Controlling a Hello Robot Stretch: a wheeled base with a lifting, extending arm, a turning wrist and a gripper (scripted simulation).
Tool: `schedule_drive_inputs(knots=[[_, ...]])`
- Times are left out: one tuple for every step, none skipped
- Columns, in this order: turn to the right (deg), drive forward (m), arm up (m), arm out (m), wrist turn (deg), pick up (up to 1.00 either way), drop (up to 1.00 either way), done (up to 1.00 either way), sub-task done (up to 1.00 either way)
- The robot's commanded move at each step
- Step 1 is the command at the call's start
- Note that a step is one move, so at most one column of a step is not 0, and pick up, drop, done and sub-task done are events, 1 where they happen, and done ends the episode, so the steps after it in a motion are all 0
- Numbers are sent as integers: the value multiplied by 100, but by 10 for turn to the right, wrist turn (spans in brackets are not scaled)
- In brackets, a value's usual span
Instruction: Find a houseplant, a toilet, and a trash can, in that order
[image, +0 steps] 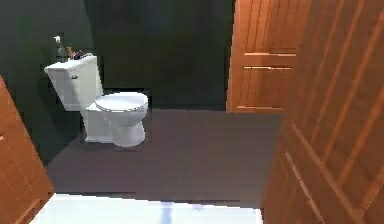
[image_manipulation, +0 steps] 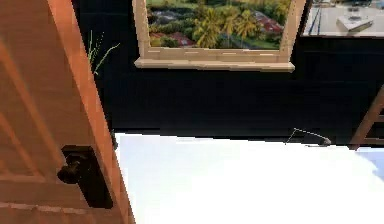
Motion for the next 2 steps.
schedule_drive_inputs(knots=[[0, 100, 0, 0, 0, 0, 0, 0, 0], [0, 45, 0, 0, 0, 0, 0, 0, 0]])
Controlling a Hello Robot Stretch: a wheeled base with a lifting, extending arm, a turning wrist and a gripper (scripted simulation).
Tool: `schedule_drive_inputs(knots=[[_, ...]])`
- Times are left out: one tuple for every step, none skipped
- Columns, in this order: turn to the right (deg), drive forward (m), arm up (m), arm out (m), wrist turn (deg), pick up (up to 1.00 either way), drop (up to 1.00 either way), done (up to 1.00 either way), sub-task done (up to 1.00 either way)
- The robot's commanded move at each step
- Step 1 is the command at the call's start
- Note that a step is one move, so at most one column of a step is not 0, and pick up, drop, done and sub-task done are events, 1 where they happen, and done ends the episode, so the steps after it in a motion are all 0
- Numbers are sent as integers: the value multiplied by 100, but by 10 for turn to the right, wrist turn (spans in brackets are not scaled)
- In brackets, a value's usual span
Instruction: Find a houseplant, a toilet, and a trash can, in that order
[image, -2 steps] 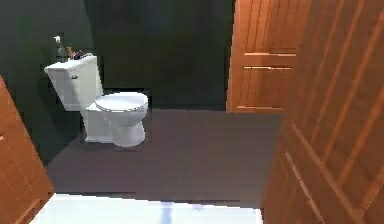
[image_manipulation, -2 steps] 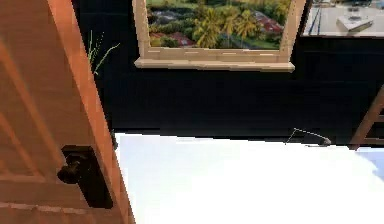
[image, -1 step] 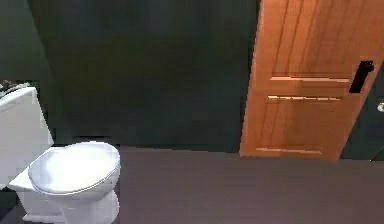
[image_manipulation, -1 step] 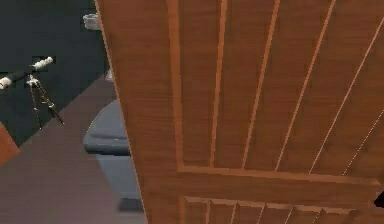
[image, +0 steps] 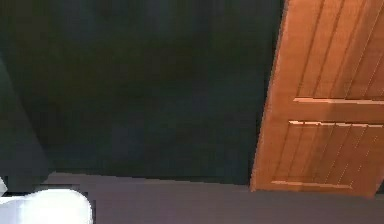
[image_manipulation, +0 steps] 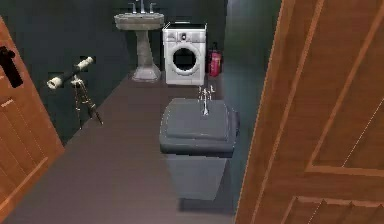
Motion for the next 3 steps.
schedule_drive_inputs(knots=[[-450, 0, 0, 0, 0, 0, 0, 0, 0], [0, 0, 0, 0, 0, 0, 0, 0, 100], [450, 0, 0, 0, 0, 0, 0, 0, 0]])
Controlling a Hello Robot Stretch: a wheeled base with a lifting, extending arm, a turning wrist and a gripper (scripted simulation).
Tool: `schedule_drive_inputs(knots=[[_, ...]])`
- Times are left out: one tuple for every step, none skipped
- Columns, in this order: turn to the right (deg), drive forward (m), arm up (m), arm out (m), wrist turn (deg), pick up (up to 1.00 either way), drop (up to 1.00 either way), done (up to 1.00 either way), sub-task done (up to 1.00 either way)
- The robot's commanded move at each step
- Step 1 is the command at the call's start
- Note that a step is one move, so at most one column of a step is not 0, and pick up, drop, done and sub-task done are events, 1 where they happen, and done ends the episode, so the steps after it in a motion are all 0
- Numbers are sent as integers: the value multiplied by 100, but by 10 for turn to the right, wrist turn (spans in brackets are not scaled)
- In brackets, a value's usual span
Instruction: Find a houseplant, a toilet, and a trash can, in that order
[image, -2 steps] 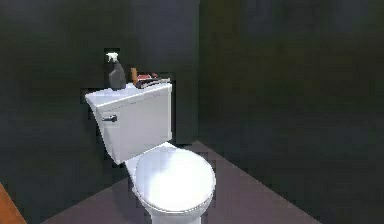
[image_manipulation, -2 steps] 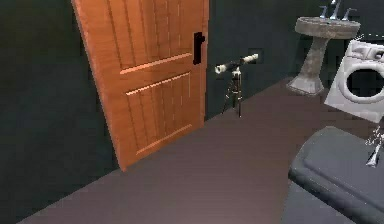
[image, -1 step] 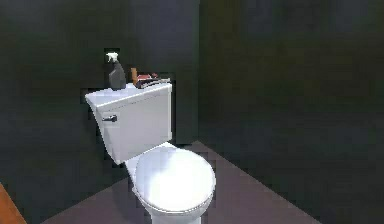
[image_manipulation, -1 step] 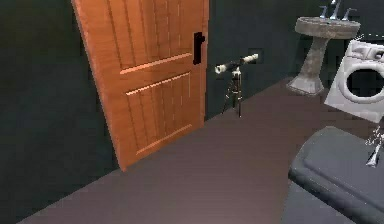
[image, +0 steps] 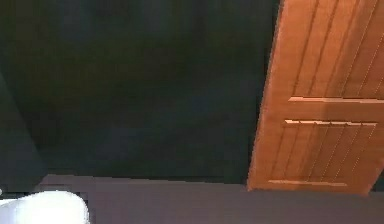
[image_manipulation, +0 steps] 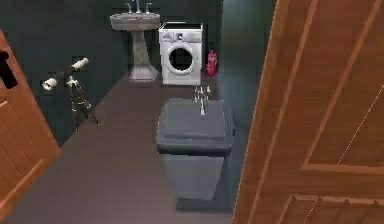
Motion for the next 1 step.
schedule_drive_inputs(knots=[[450, 0, 0, 0, 0, 0, 0, 0, 0]])
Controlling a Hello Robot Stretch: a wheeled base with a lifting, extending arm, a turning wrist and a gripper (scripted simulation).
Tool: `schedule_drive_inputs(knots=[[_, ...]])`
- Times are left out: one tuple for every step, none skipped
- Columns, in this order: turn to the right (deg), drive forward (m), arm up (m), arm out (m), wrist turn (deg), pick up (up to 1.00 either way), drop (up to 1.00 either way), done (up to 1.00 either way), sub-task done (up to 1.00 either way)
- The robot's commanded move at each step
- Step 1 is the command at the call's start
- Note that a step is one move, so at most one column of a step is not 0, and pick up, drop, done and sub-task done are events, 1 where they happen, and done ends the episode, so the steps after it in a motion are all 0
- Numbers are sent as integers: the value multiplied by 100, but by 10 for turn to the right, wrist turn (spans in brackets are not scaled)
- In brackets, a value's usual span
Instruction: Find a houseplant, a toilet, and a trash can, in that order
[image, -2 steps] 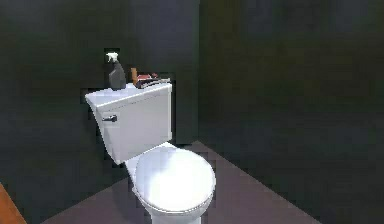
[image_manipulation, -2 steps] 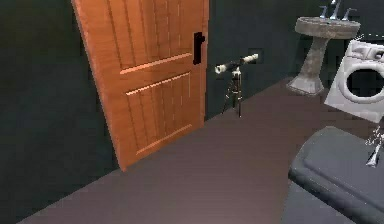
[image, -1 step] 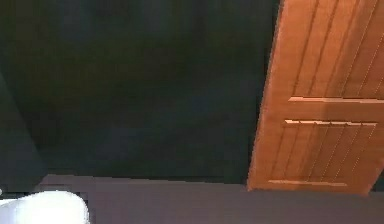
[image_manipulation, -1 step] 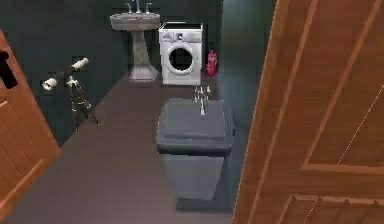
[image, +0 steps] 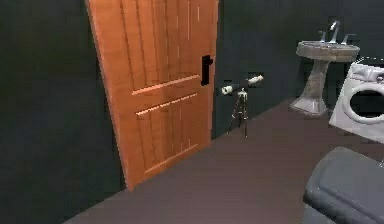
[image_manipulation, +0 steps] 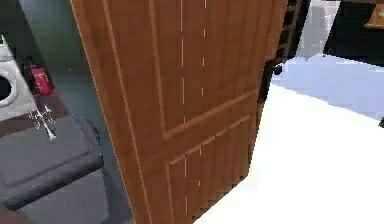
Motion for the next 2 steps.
schedule_drive_inputs(knots=[[450, 0, 0, 0, 0, 0, 0, 0, 0], [30, 0, 0, 0, 0, 0, 0, 0, 0]])
